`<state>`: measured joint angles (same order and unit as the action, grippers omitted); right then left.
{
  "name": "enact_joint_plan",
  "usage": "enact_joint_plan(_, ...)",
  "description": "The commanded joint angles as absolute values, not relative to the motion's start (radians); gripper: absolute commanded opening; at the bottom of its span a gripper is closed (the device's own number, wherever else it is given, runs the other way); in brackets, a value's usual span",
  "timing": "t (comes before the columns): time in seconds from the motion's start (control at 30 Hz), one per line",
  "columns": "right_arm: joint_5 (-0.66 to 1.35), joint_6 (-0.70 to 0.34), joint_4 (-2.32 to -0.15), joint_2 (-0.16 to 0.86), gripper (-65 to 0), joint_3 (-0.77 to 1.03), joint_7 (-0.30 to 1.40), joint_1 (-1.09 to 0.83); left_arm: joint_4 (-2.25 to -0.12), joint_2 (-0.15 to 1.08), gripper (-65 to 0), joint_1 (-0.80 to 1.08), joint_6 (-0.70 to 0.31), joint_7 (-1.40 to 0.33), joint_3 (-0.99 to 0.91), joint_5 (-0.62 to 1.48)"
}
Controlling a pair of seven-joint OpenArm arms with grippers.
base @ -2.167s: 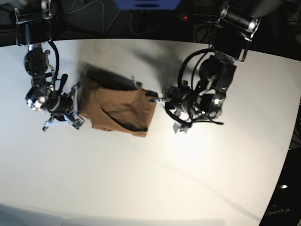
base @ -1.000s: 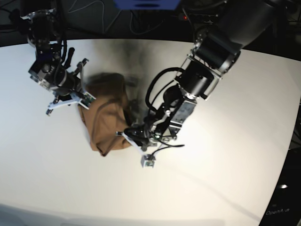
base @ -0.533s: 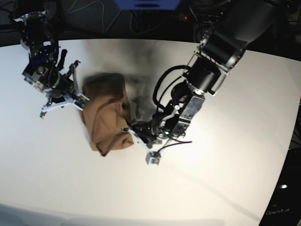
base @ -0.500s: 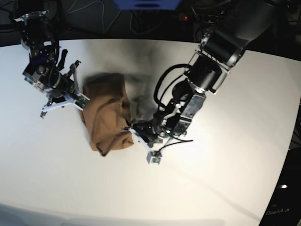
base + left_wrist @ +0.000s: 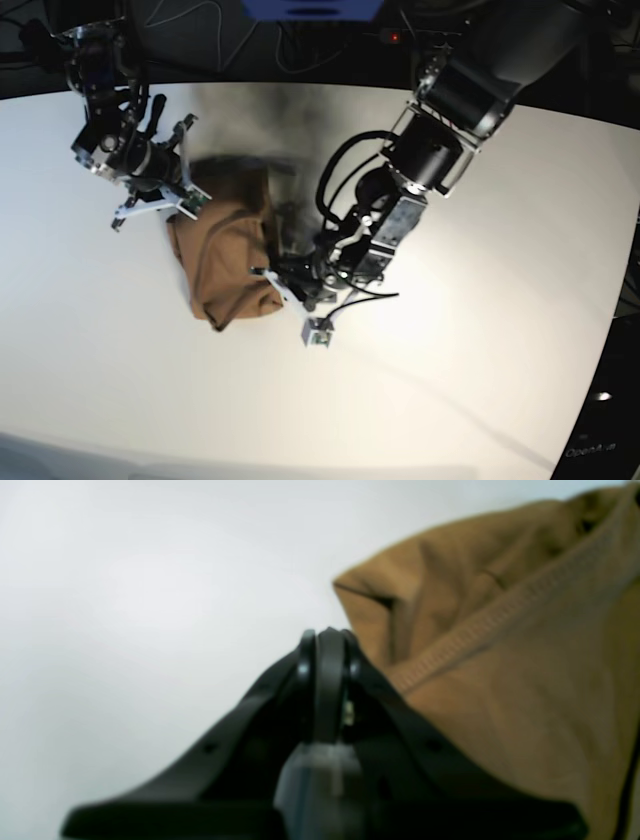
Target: Fold the T-shirt properly
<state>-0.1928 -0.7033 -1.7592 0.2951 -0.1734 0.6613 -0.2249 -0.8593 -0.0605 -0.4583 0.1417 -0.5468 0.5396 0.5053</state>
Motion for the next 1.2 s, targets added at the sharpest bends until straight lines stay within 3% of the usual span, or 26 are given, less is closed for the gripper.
enact_joint_plan(0.0, -0.216, -0.698, -1.776, 0.280, -63.5, -0.176, 0.650, -0.234, -0.866, -0.081, -62.8, -0.476, 0.147, -0.542, 0.541, 0.503)
enact_joint_plan(0.2, -0.364, -0.698, -1.837, 0.173, -63.5, -0.177, 0.648, -0.288, -0.866, -0.102, -62.8, -0.478, 0.147, -0.524, 0.541, 0.499)
enact_joint_plan(0.43, -0.383, -0.698, -1.906, 0.162, -63.5, -0.216, 0.657, -0.318, -0.885, -0.090, -62.8, -0.479, 0.147, -0.524, 0.535, 0.501)
enact_joint_plan(0.63, -0.516, -0.698, -1.906, 0.206, -63.7, -0.211, 0.650, -0.318, -1.092, 0.051, -62.8, -0.458, 0.154, -0.547, 0.532, 0.529)
enact_joint_plan(0.77, -0.533, -0.698, -1.906, 0.208, -63.7, -0.154, 0.650, -0.338, -1.279, 0.188, -62.8, -0.412, 0.156, -0.720, 0.490, 0.618)
enact_joint_plan(0.97, -0.533, -0.698, -1.903, 0.179, -63.7, 0.024, 0.650, -0.338, -1.560, 0.390, -62.8, -0.188, 0.156, -0.932, 0.326, 0.625)
enact_joint_plan(1.17, -0.533, -0.698, -1.896, 0.148, -63.7, 0.249, 0.657, -0.369, -1.793, 0.507, -62.8, 0.113, 0.156, -0.974, 0.151, 0.625)
